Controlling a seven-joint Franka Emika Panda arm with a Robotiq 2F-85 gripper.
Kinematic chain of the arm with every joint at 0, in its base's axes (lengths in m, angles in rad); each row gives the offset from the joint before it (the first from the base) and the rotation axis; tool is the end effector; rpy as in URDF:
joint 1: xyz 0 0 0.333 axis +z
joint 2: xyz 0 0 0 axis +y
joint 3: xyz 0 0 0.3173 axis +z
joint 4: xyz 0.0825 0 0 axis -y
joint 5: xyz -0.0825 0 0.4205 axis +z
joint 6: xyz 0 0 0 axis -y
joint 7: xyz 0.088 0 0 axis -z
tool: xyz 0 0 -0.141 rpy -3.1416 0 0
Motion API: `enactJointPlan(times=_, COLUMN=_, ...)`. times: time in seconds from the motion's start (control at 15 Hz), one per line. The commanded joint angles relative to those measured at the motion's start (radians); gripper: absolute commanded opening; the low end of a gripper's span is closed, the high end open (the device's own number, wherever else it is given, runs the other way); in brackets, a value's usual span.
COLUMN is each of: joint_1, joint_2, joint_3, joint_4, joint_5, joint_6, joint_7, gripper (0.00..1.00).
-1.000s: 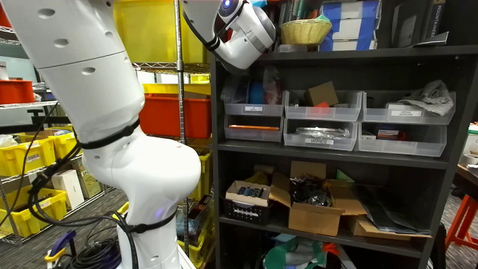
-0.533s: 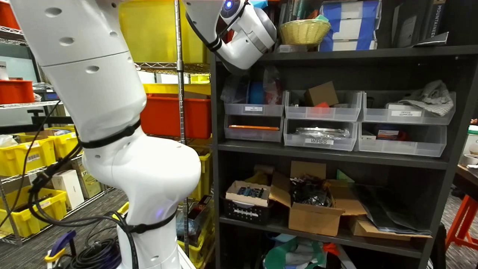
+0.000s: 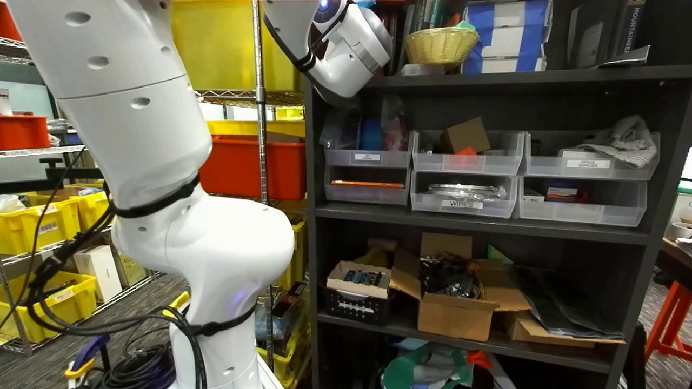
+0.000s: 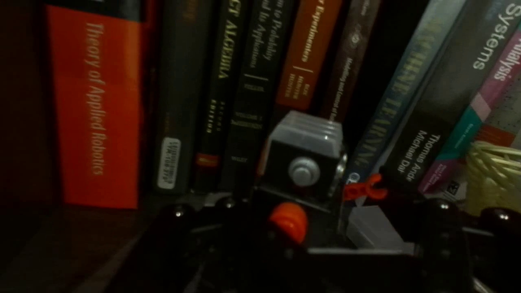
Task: Pick the orange toy at the top shelf and place it in the basket next to it
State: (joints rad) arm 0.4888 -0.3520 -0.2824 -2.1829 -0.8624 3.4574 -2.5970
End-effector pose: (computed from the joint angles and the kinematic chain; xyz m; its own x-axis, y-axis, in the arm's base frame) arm 0.4976 0.1777 0.6845 0.0483 -0.1806 -0.9824 -0.4482 0.8750 -0.1829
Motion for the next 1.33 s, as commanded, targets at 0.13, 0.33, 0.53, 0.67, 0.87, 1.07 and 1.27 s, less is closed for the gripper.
enactJointPlan(times=0.13, joint_1=0.137, joint_2=-0.172, joint_3=-0.095, joint_4=-0.056, joint_5=-0.091, joint_6=0.0, joint_7=-0.001, gripper=0.51)
enactJointPlan(times=0.33, joint_1=0.153, joint_2=-0.237, joint_3=-0.127, joint_4=-0.061, joint_5=-0.129, joint_6=-0.001, joint_7=-0.001, gripper=0.51)
enactJointPlan(times=0.53, joint_1=0.157, joint_2=-0.294, joint_3=-0.155, joint_4=-0.073, joint_5=-0.167, joint_6=-0.001, joint_7=-0.001, gripper=0.51)
enactJointPlan(times=0.67, joint_1=0.156, joint_2=-0.326, joint_3=-0.171, joint_4=-0.08, joint_5=-0.188, joint_6=-0.001, joint_7=-0.001, gripper=0.51)
enactJointPlan(times=0.87, joint_1=0.151, joint_2=-0.362, joint_3=-0.191, joint_4=-0.071, joint_5=-0.206, joint_6=-0.001, joint_7=-0.001, gripper=0.51)
enactJointPlan(times=1.07, joint_1=0.121, joint_2=-0.365, joint_3=-0.193, joint_4=-0.041, joint_5=-0.194, joint_6=-0.002, joint_7=-0.004, gripper=0.51)
enactJointPlan(times=1.27, joint_1=0.048, joint_2=-0.33, joint_3=-0.164, joint_4=-0.014, joint_5=-0.195, joint_6=-0.003, joint_7=-0.005, gripper=0.51)
